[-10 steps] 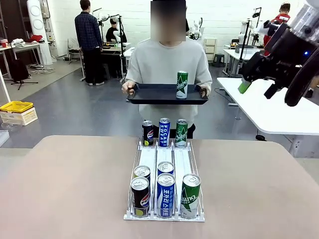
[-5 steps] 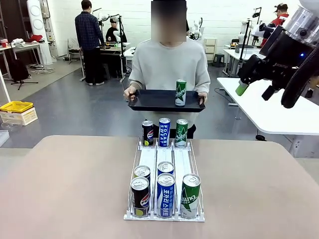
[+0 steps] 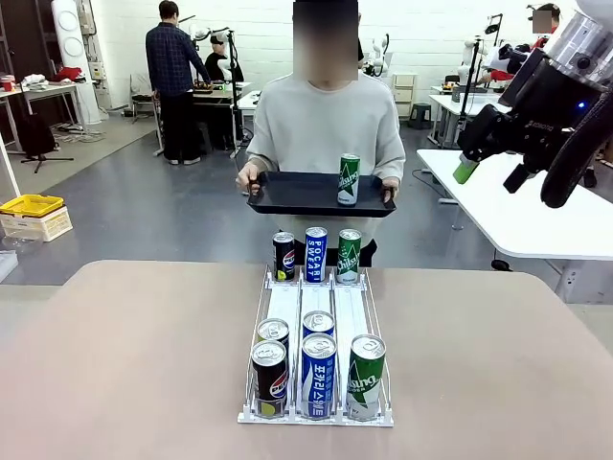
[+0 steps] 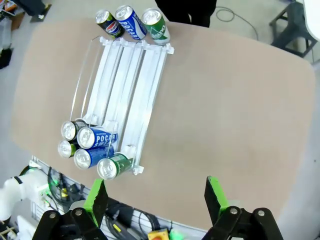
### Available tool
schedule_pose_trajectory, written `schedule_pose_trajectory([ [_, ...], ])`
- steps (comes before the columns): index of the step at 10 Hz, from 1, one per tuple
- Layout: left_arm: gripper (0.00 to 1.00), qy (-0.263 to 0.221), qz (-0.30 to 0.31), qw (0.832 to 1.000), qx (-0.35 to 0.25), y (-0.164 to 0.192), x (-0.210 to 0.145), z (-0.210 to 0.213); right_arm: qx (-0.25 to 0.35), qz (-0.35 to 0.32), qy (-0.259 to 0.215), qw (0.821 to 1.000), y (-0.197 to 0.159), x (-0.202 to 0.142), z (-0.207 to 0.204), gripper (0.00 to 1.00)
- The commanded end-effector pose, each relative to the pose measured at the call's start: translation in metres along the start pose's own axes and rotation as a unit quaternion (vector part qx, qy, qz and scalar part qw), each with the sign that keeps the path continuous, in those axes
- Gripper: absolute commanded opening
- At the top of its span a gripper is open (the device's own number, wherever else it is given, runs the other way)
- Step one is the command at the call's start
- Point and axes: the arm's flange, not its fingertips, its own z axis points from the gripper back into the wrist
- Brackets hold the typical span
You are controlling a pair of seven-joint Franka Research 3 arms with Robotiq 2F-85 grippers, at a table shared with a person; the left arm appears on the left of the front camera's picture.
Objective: Retrieve and hand over the desired beverage to the person.
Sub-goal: Pick up another can of the same type that the person held from the Automatic Can Dispenser.
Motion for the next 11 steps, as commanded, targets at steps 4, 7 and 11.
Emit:
schedule_pose_trajectory([
  [4, 1.00, -0.006, -0.011, 1.000, -0.007, 0.001, -0.002, 0.001, 0.003, -0.002, 0.000, 1.000, -0.002, -0.002, 0.000, 1.00],
  [7, 1.00, -0.006, -0.011, 1.000, -0.007, 0.001, -0.002, 0.001, 0.003, -0.002, 0.000, 1.000, -0.002, -0.002, 0.000, 1.00],
  [11, 1.00, -0.006, -0.011, 1.000, -0.007, 0.001, -0.002, 0.001, 0.039, 0.174, -0.126, 0.976, -0.101, -0.098, 0.043, 1.00],
])
